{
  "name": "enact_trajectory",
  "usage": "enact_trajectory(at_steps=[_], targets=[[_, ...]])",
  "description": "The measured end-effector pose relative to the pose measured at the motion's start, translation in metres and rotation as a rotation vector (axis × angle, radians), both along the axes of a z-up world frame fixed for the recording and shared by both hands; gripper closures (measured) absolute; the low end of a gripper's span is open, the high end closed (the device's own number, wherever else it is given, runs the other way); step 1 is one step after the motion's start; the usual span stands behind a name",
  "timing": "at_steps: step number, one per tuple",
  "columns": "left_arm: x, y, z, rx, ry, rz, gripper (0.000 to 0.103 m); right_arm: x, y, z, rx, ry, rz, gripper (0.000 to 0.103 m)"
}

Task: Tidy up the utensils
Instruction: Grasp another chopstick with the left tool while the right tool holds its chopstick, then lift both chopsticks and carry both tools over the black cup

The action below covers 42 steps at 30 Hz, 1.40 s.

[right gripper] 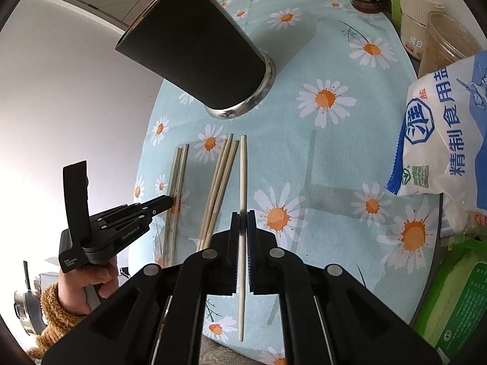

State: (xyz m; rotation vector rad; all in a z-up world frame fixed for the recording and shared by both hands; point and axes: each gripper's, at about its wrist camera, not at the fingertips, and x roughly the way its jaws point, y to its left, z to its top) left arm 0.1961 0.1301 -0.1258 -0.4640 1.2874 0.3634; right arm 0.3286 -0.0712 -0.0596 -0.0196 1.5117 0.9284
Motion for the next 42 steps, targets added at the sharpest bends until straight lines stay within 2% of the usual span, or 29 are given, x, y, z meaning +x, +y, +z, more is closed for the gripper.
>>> enact_trajectory(at_steps=[6,9,15,19,28,33,42], targets=[[-0.015,0.007,0.010,-0.004,-0.043,0.021,0.099,-0.003,0.003,0.005,0.019,-0.019,0.014,0.097],[-0.017,0.005,0.025,-0.005,-0.087,0.019,0.099,-0.003,0.006,0.007,0.034,-0.029,0.019,0.097],[-0.023,-0.003,0.068,-0.041,-0.264,-0.010,0.099,-0.003,0.010,0.023,0.091,-0.110,0.036,0.097],[-0.013,-0.014,0.092,-0.041,-0.357,-0.031,0.099,-0.001,0.012,0.035,0.138,-0.150,0.033,0.097],[-0.005,-0.018,0.133,-0.008,-0.532,-0.067,0.099,0.005,0.021,0.069,0.251,-0.270,0.021,0.097],[0.002,-0.014,0.151,0.017,-0.657,-0.088,0.099,0.011,0.028,0.087,0.324,-0.348,-0.006,0.097],[0.012,-0.002,0.181,0.085,-0.882,-0.097,0.099,0.035,0.034,0.126,0.495,-0.481,-0.106,0.097]])
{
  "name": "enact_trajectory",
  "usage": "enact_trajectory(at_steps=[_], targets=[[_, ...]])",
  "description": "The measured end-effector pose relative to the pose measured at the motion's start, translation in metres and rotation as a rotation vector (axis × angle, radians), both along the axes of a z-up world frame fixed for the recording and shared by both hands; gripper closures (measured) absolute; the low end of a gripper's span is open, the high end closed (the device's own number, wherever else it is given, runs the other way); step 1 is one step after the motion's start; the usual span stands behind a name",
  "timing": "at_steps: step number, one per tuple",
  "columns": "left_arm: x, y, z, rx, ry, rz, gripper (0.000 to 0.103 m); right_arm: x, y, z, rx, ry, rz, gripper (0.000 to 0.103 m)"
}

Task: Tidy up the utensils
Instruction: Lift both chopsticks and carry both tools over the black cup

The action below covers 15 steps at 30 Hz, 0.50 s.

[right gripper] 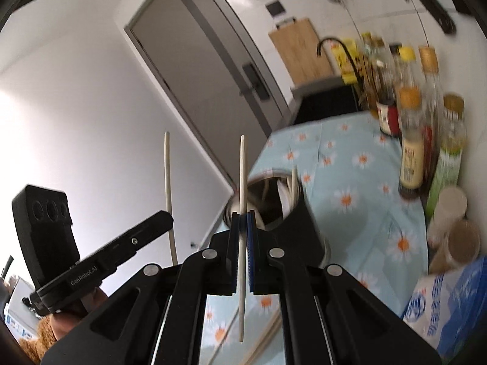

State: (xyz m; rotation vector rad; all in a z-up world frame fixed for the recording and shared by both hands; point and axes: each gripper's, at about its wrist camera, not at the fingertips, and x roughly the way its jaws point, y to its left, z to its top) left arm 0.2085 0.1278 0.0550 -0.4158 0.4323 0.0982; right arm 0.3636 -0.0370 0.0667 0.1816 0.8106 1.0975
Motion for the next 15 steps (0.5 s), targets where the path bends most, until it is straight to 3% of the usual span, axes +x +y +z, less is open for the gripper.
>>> enact_trajectory(at_steps=[15], targets=[[0.030,0.020,0.029,0.039,-0.242,0.014,0.099,0.036,0.008,0.045,0.184,-0.120,-0.072,0.097]])
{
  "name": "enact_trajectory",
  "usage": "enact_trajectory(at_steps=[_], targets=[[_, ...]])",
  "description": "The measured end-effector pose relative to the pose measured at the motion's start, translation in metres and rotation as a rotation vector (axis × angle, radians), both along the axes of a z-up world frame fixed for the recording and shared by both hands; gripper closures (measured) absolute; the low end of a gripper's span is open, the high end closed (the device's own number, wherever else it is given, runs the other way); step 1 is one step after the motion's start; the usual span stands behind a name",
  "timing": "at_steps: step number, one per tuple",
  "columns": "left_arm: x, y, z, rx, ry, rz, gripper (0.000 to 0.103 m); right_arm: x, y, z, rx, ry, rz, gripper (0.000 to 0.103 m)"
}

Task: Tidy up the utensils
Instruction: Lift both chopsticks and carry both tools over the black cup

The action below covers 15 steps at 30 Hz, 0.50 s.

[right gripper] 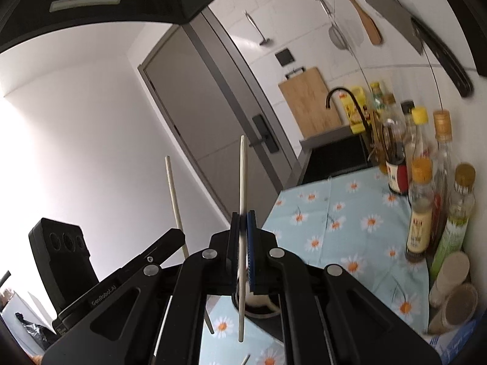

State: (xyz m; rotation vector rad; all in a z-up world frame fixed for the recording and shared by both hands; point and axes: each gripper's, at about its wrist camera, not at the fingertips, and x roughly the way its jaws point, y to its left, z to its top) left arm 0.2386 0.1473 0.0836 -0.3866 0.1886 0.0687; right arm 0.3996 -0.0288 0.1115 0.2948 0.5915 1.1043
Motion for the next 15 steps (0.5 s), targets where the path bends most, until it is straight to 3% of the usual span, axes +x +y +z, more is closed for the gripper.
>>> enact_trajectory(at_steps=[8,15], targets=[[0.020,0.006,-0.007,0.017,-0.034,0.014,0.099,0.011,0.008,0.000,0.025,-0.096,-0.070,0.097],[0.035,0.010,-0.026,0.044,-0.051,0.061,0.099,0.020,0.018,-0.024,0.000,-0.082,-0.066,0.097]])
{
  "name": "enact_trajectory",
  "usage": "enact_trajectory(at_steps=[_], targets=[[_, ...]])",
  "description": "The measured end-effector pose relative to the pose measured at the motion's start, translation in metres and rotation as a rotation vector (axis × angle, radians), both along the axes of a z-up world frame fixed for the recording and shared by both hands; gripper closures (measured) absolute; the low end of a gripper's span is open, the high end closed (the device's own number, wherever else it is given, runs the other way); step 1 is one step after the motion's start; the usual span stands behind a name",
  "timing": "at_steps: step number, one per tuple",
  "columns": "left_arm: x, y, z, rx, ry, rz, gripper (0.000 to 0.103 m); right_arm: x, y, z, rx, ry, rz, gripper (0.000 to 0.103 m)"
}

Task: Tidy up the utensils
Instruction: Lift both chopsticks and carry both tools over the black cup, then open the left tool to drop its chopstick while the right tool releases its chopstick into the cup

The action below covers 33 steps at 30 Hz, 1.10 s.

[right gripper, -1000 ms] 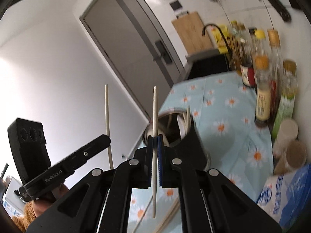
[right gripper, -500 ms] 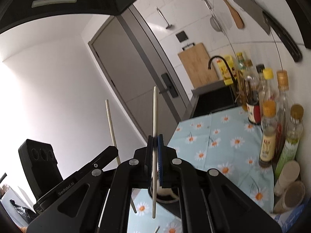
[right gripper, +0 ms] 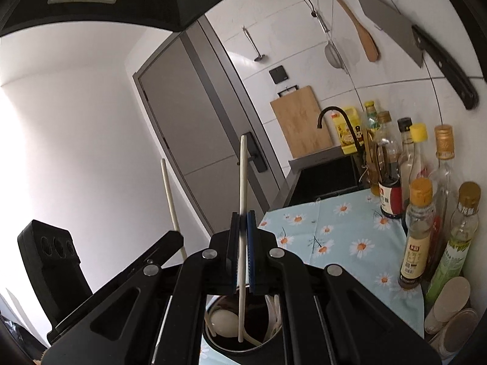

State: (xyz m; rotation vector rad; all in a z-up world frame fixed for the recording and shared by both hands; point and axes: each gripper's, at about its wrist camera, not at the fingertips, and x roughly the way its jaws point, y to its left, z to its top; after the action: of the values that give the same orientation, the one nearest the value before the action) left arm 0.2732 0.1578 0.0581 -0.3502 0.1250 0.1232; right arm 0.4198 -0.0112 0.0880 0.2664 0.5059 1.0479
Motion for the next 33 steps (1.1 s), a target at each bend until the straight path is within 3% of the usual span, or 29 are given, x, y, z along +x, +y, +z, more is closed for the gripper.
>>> enact_trajectory(at_steps=[11,15,17,18,19,31,33], targets=[[0.008,0.000,-0.028,-0.015,0.056,-0.001,0.098,0.003,0.010,-0.026,-0.053,0.063,0.032,0.096],[0.005,-0.001,-0.032,-0.020,0.080,-0.007,0.098,0.003,0.008,-0.026,-0.055,0.073,0.033,0.090],[0.001,0.000,-0.032,-0.029,0.081,0.000,0.093,0.002,0.006,-0.024,-0.053,0.076,0.026,0.090],[0.000,0.000,-0.031,-0.029,0.082,0.004,0.083,0.002,0.005,-0.024,-0.050,0.076,0.026,0.089],[-0.002,0.001,-0.030,-0.031,0.083,0.009,0.080,0.001,0.004,-0.023,-0.047,0.076,0.026,0.089],[-0.025,-0.003,-0.011,-0.030,0.089,-0.006,0.079,-0.015,-0.013,-0.001,-0.022,0.082,0.037,0.082],[-0.032,-0.006,-0.008,-0.023,0.112,-0.010,0.079,-0.020,-0.019,0.003,-0.022,0.084,0.035,0.075]])
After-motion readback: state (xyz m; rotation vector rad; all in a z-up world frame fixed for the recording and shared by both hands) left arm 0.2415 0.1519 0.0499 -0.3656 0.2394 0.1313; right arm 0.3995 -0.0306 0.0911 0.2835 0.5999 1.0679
